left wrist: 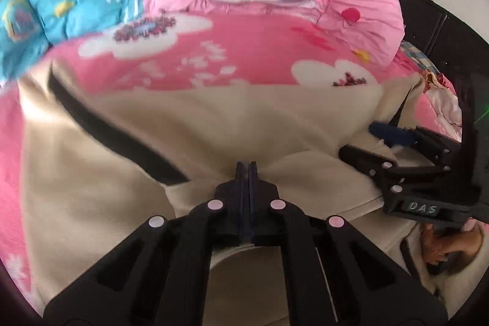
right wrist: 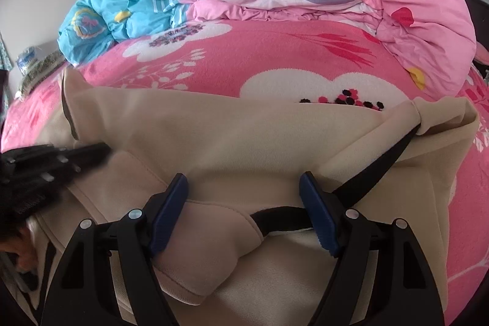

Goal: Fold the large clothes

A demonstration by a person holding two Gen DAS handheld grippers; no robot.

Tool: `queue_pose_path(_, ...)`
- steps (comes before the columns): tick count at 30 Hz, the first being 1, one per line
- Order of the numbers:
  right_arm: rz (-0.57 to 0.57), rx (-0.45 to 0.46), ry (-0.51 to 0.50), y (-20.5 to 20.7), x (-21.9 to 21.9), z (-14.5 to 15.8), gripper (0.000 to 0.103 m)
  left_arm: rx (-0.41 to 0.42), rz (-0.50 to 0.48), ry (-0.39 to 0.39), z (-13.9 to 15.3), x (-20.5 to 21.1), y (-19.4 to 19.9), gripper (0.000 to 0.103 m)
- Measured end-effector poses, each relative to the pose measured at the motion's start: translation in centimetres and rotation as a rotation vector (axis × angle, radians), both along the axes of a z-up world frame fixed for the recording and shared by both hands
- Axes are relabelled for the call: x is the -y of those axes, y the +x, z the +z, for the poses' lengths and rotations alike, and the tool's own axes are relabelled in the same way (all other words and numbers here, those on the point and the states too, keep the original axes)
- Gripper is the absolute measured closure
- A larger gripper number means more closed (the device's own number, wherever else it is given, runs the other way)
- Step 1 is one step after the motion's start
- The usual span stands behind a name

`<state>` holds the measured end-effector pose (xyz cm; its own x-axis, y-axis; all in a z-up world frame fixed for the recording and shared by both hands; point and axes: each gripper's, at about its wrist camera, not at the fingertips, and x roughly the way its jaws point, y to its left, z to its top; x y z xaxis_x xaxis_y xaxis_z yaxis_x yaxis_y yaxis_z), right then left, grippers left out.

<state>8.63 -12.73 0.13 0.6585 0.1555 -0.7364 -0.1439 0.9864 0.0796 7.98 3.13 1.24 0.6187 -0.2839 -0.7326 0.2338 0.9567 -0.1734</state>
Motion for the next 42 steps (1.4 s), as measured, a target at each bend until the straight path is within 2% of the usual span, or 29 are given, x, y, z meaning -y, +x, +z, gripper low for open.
queue_pose_path(4, -0.012, -0.011, -0.041, 0.3, -0.4, 0.1, 0.029, -0.061, -0.004, -0.066, 0.0, -0.9, 1.0, 0.099)
queue_pose_path(6, -0.027, -0.008, -0.043, 0.1, -0.4, 0.7, 0.029, -0.046, -0.011, -0.136, 0.4, -1.9, 0.5, 0.099)
queue_pose_path(8, -0.05, -0.016, -0.034, -0.4, -0.1, 1.7, 0.029, -0.041, 0.013, -0.137, 1.4, -3.1, -0.8, 0.099)
queue_pose_path(10, -0.083, -0.012, -0.033, -1.6, 0.2, 3.4, 0.029, -0.009, 0.06, -0.036, 3.1, -3.9, -3.6, 0.099)
queue_pose_path(12, -0.037, 0.066, -0.034, -4.4, 0.4, 5.8, 0.029, 0.023, 0.032, 0.051, 4.8, -4.2, -6.0, 0.096)
queue_pose_path(13, -0.001, 0.089, -0.057, -5.7, 0.3, 6.7, 0.029, 0.017, -0.025, 0.092, 5.3, -4.0, -7.4, 0.094)
queue_pose_path(15, 0.107, 0.076, -0.13, -8.7, -0.3, 8.1, 0.027, 0.026, -0.162, 0.193, 6.1, -3.1, -10.7, 0.084)
queue_pose_path(16, 0.165, 0.06, -0.16, -10.3, -0.7, 8.4, 0.026, 0.038, -0.219, 0.269, 6.2, -2.5, -12.6, 0.08)
queue_pose_path(17, 0.237, 0.041, -0.196, -12.5, -1.2, 8.6, 0.023, 0.049, -0.289, 0.364, 6.0, -1.7, -15.1, 0.07)
queue_pose_path(19, 0.378, 0.021, -0.247, -17.3, -1.9, 8.7, 0.016, 0.029, -0.362, 0.409, 5.6, -1.3, -18.2, 0.062)
queue_pose_path(20, 0.409, 0.023, -0.271, -19.0, -2.2, 8.6, 0.015, 0.009, -0.396, 0.399, 5.4, -1.4, -19.7, 0.058)
queue_pose_path(23, 0.442, -0.005, -0.316, -24.8, -2.5, 8.1, 0.013, -0.008, -0.502, 0.374, 4.9, -2.1, -24.2, 0.047)
queue_pose_path(24, 0.45, -0.02, -0.301, -26.3, -2.5, 7.8, 0.011, -0.011, -0.557, 0.384, 4.4, -2.5, -25.9, 0.041)
queue_pose_path(26, 0.482, -0.058, -0.27, -29.1, -2.6, 6.8, 0.01, -0.021, -0.614, 0.408, 3.6, -2.8, -27.8, 0.037)
queue_pose_path(29, 0.518, -0.132, -0.33, -32.4, -3.5, 3.8, 0.009, -0.019, -0.673, 0.508, 2.0, -2.9, -30.4, 0.033)
queue_pose_path(30, 0.532, -0.159, -0.352, -33.3, -3.8, 2.7, 0.009, -0.012, -0.684, 0.568, 1.3, -2.8, -31.2, 0.032)
queue_pose_path(32, 0.501, -0.172, -0.371, -34.1, -3.8, 1.3, 0.009, -0.002, -0.722, 0.624, 0.6, -2.8, -32.7, 0.032)
queue_pose_path(34, 0.441, -0.184, -0.383, -34.5, -3.5, 0.2, 0.009, 0.008, -0.762, 0.611, 0.6, -2.8, -34.0, 0.032)
queue_pose_path(37, 0.358, -0.113, -0.454, -35.0, -2.9, -1.1, 0.009, 0.027, -0.802, 0.637, 0.3, -2.8, -35.9, 0.031)
queue_pose_path(38, 0.329, -0.096, -0.469, -35.1, -2.6, -1.4, 0.009, 0.029, -0.777, 0.687, -0.3, -2.8, -36.2, 0.031)
queue_pose_path(40, 0.316, -0.089, -0.418, -35.2, -1.7, -1.7, 0.009, 0.032, -0.722, 0.756, -1.5, -2.9, -36.4, 0.031)
queue_pose_path(42, 0.244, -0.035, -0.426, -35.2, -0.5, -1.6, 0.009, 0.056, -0.66, 0.826, -2.3, -3.1, -36.2, 0.031)
